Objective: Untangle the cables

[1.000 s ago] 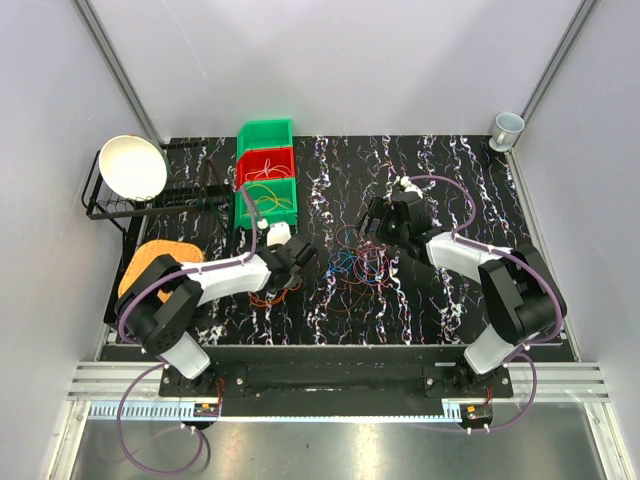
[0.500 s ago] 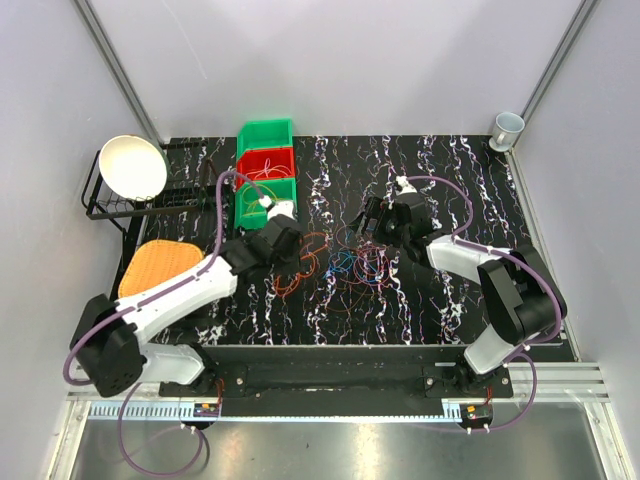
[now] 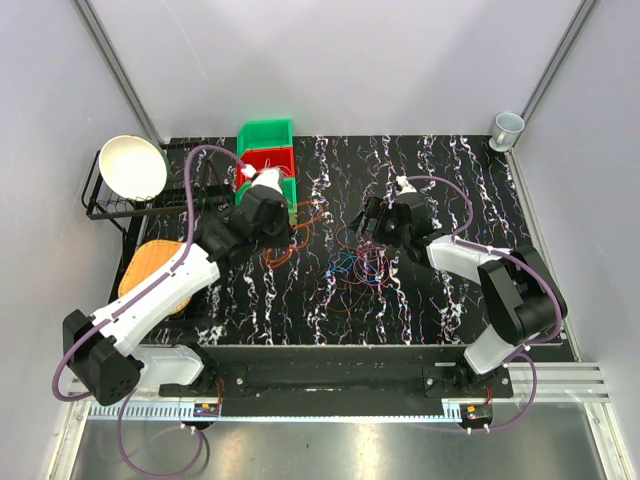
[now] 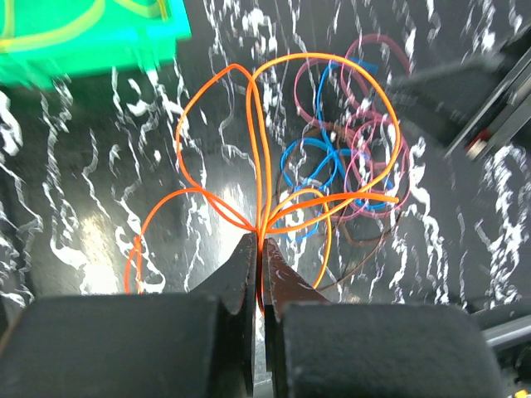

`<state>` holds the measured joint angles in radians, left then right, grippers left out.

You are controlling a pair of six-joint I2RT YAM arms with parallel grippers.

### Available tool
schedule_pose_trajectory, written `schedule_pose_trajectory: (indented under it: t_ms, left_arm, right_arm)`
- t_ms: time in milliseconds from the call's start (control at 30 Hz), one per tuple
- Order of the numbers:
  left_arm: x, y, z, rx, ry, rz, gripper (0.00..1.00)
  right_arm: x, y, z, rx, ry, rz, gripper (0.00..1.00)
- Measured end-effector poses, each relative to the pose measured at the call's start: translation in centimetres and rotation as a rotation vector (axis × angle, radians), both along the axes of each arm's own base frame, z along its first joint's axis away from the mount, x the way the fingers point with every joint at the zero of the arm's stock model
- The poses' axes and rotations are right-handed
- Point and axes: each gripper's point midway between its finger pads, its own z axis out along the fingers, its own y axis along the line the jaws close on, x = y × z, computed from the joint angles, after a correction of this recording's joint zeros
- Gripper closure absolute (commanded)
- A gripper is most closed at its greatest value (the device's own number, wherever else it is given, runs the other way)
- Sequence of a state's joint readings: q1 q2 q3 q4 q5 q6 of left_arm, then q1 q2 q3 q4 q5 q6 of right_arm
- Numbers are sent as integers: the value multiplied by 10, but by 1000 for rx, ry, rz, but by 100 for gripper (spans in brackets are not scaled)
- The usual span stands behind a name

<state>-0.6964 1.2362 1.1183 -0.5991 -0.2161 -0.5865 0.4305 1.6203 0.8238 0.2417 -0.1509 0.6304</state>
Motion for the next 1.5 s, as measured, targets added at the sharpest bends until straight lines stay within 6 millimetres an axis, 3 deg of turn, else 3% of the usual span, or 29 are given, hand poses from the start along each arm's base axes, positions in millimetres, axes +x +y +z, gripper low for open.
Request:
schedule_pose_trajectory:
  t_ms: [367, 533, 700, 867, 967, 1267, 1500]
  left_arm:
    - [46, 10, 69, -55, -138, 69, 100]
    - [73, 18, 80, -49, -165, 108, 100]
    - [108, 26, 89, -41, -190, 153, 100]
    - [151, 33, 98, -33, -226, 191, 100]
    - [178, 37, 104, -35, -247, 214, 100]
    - [245, 56, 106, -49, -295, 267, 100]
    - [294, 58, 75, -78, -322, 268, 100]
  right_arm:
    - [1, -1, 4, 3, -9, -3, 0]
    - [0, -1, 9, 12, -25, -1, 0]
    - [-14, -8, 30, 43, -105, -1, 0]
    - [-16, -10, 58, 77, -207, 0, 0]
    - [-15, -10, 59, 74, -215, 3, 0]
    - [-14, -10, 42, 52, -178, 7, 0]
    - [-12, -9, 36, 47, -164, 9, 0]
